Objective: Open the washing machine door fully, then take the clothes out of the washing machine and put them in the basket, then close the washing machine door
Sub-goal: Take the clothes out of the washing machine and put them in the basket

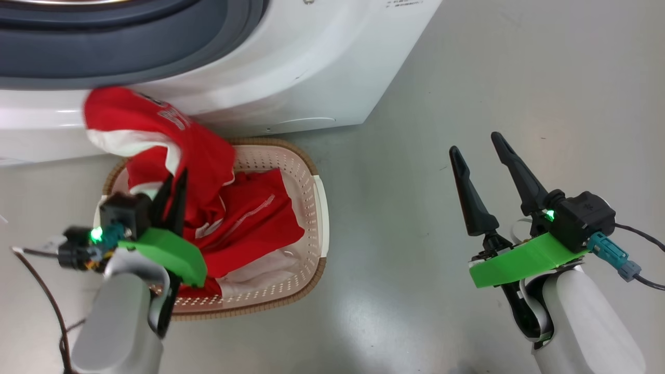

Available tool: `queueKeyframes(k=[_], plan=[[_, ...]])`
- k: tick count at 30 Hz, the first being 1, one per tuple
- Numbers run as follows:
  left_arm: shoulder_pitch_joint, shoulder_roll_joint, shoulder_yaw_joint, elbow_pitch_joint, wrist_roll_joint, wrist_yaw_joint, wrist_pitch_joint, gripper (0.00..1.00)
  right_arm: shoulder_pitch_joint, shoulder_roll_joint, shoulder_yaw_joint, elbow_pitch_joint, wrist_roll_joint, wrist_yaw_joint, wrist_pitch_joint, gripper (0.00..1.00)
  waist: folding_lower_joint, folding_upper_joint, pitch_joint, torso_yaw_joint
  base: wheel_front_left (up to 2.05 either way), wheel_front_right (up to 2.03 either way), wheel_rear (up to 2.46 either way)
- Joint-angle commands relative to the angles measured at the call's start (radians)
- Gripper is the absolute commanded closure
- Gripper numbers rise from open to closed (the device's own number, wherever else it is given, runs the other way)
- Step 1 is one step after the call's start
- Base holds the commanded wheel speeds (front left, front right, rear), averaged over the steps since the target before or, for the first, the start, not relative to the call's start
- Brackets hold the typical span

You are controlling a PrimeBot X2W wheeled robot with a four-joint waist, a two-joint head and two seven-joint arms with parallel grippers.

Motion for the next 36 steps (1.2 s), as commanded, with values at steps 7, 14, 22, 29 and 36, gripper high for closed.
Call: queueKeyframes(k=[7,14,22,29,36], plan=[[0.073,0.0,-0.037,0.057,-0.011,-0.005,-0.005,1.0,0.013,0.004,0.02,-0.023,-0.003,0.006,-0.006,0.0,0.0,-0.0001,0.007,0.002,0.0,0.0,0.0],[0.028,-0.003,-0.126,0.236,-0.046,-0.005,-0.005,1.0,-0.003,0.004,0.025,-0.026,-0.003,0.006,-0.006,0.0,0.0,-0.0001,0.038,-0.003,0.0,0.0,0.0],[-0.049,0.01,-0.183,0.365,-0.096,-0.005,-0.005,1.0,-0.02,0.004,0.028,-0.032,-0.001,0.006,-0.006,0.0,0.0,-0.0001,0.071,-0.018,0.0,0.0,0.0],[-0.082,0.023,-0.22,0.383,-0.15,-0.005,-0.005,0.0,-0.021,0.004,0.019,-0.032,-0.003,0.006,-0.006,0.0,0.0,-0.0001,0.073,-0.016,0.0,0.0,0.0],[-0.076,0.033,-0.237,0.329,-0.194,-0.005,-0.005,0.0,-0.023,0.004,0.013,-0.025,-0.004,0.006,-0.006,0.0,0.0,-0.0001,0.051,-0.001,0.0,0.0,0.0]])
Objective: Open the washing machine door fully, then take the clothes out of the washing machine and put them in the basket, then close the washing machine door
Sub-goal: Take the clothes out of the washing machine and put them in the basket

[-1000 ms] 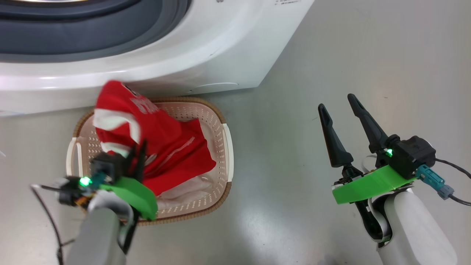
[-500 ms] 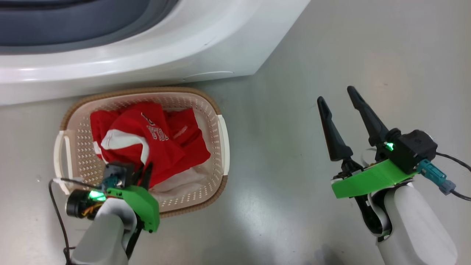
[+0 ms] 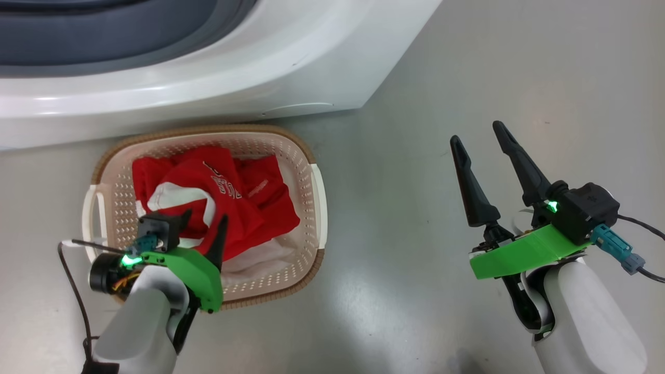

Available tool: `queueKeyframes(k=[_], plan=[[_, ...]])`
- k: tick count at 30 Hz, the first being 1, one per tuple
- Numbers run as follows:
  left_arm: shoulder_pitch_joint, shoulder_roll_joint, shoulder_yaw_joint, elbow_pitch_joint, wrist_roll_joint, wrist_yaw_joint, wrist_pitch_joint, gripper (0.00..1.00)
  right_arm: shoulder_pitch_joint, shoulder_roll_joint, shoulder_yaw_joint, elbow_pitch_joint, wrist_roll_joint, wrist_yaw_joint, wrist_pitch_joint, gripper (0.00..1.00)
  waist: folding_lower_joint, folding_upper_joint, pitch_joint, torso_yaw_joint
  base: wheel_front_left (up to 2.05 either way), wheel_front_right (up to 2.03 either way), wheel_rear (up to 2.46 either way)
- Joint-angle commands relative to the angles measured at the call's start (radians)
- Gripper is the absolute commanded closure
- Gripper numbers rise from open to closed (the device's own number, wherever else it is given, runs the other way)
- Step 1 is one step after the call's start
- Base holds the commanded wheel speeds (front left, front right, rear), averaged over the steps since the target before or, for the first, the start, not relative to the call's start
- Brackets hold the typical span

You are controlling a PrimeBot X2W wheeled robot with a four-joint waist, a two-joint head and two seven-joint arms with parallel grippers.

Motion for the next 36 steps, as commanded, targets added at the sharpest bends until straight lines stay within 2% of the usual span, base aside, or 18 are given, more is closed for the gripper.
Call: queueKeyframes(k=[1,7,14,26,36], plan=[[0.022,0.03,0.018,-0.026,-0.014,-0.005,-0.005,0.0,0.002,0.004,0.014,-0.017,-0.003,0.006,-0.006,0.0,0.0,0.0,-0.011,0.007,0.0,0.0,0.0],[0.043,0.047,0.045,-0.094,-0.025,-0.005,-0.005,0.0,0.015,0.004,0.01,-0.006,-0.002,0.006,-0.006,0.0,0.0,0.0,-0.052,0.017,0.0,0.0,0.0],[0.082,0.061,0.134,-0.199,0.006,-0.004,-0.005,0.0,0.04,0.004,-0.003,0.007,-0.006,0.006,-0.006,0.0,0.0,0.0,-0.123,0.029,0.0,0.0,0.0],[0.266,0.019,0.286,-0.465,0.134,-0.002,-0.005,0.0,0.129,0.004,-0.011,0.044,-0.015,0.006,-0.006,0.0,0.0,0.0,-0.31,0.048,0.0,0.0,0.0],[0.419,-0.001,0.388,-0.639,0.197,-0.002,-0.005,0.0,0.213,0.004,-0.019,0.061,-0.024,0.006,-0.006,0.0,0.0,0.0,-0.435,0.051,0.0,0.0,0.0]])
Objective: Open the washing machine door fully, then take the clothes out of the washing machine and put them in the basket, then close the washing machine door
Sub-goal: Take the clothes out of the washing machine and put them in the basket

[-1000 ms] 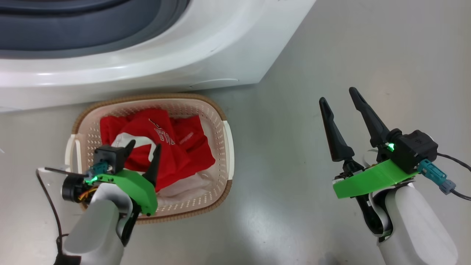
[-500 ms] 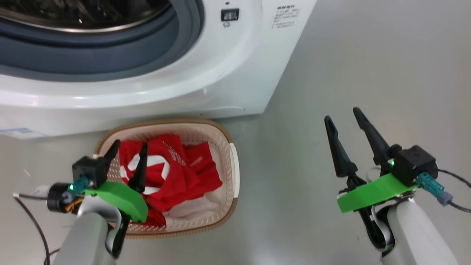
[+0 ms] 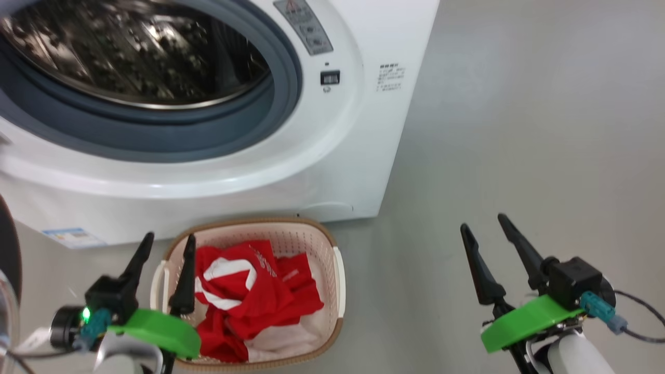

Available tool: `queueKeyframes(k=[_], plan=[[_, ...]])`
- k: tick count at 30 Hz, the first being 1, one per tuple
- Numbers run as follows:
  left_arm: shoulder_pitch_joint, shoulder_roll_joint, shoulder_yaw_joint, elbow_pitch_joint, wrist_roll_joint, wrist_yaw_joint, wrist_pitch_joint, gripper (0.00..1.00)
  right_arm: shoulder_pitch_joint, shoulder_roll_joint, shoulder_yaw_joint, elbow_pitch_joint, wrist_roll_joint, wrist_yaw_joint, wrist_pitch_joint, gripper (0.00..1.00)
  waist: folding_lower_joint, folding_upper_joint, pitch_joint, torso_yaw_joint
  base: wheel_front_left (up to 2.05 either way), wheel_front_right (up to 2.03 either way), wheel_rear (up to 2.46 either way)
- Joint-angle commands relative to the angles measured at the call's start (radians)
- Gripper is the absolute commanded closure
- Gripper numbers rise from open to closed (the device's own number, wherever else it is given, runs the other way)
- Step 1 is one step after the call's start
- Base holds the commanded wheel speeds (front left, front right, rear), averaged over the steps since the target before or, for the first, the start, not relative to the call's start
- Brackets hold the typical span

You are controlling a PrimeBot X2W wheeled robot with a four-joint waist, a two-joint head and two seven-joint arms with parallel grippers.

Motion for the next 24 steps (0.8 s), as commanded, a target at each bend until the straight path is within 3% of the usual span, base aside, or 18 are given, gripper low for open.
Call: queueKeyframes(k=[1,12,24], plan=[[0.019,0.02,0.041,-0.039,0.009,-0.001,-0.005,0.0,0.011,0.002,0.015,-0.019,-0.012,0.006,-0.006,0.0,0.0,0.0,-0.061,0.003,0.0,0.0,0.0],[0.219,-0.01,0.126,-0.217,0.038,-0.002,-0.005,0.0,0.106,-0.021,0.008,-0.019,-0.007,0.006,-0.006,0.0,0.0,0.0,-0.171,0.005,0.0,0.0,0.0],[0.347,-0.022,0.183,-0.316,0.046,-0.004,-0.005,0.0,0.176,-0.043,-0.009,-0.033,-0.001,0.006,-0.006,0.0,0.0,0.0,-0.225,0.006,0.0,0.0,0.0]])
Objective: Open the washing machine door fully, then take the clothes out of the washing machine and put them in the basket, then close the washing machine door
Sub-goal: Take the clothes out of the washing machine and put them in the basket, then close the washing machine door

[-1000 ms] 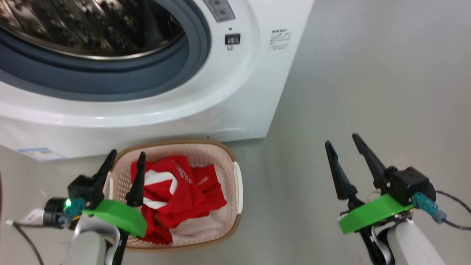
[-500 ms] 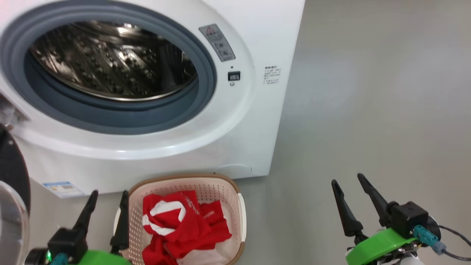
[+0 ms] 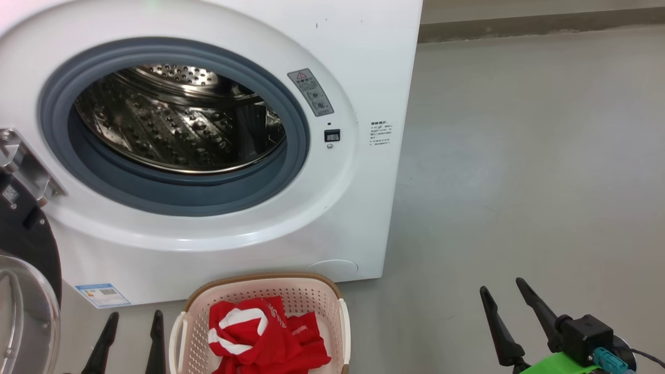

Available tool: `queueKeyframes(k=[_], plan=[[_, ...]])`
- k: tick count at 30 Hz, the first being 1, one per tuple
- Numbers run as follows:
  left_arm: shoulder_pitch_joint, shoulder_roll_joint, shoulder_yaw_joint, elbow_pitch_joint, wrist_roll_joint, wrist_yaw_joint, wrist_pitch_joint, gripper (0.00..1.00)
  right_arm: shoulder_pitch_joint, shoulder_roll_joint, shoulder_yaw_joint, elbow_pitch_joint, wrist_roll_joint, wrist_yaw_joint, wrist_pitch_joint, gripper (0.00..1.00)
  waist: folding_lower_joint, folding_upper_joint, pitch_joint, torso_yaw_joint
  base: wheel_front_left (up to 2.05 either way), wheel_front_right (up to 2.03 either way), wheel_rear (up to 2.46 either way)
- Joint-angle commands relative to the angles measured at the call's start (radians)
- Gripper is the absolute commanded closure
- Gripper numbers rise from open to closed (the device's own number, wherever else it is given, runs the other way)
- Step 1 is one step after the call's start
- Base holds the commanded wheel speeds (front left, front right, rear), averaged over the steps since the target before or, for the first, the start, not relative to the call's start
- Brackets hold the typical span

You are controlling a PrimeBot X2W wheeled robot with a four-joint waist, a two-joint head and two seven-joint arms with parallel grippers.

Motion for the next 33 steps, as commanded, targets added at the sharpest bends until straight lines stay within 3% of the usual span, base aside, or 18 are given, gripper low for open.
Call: queueKeyframes(k=[1,33], plan=[[-0.001,0.011,0.045,-0.042,0.014,-0.004,-0.005,0.0,0.0,-0.017,0.015,-0.029,0.002,0.006,-0.006,0.0,0.0,0.0,-0.007,0.002,0.0,0.0,0.0],[0.033,-0.002,0.061,-0.082,-0.006,-0.005,-0.005,0.0,0.015,-0.009,-0.01,-0.04,-0.005,0.006,-0.006,0.0,0.0,0.0,-0.005,0.005,0.0,0.0,0.0]])
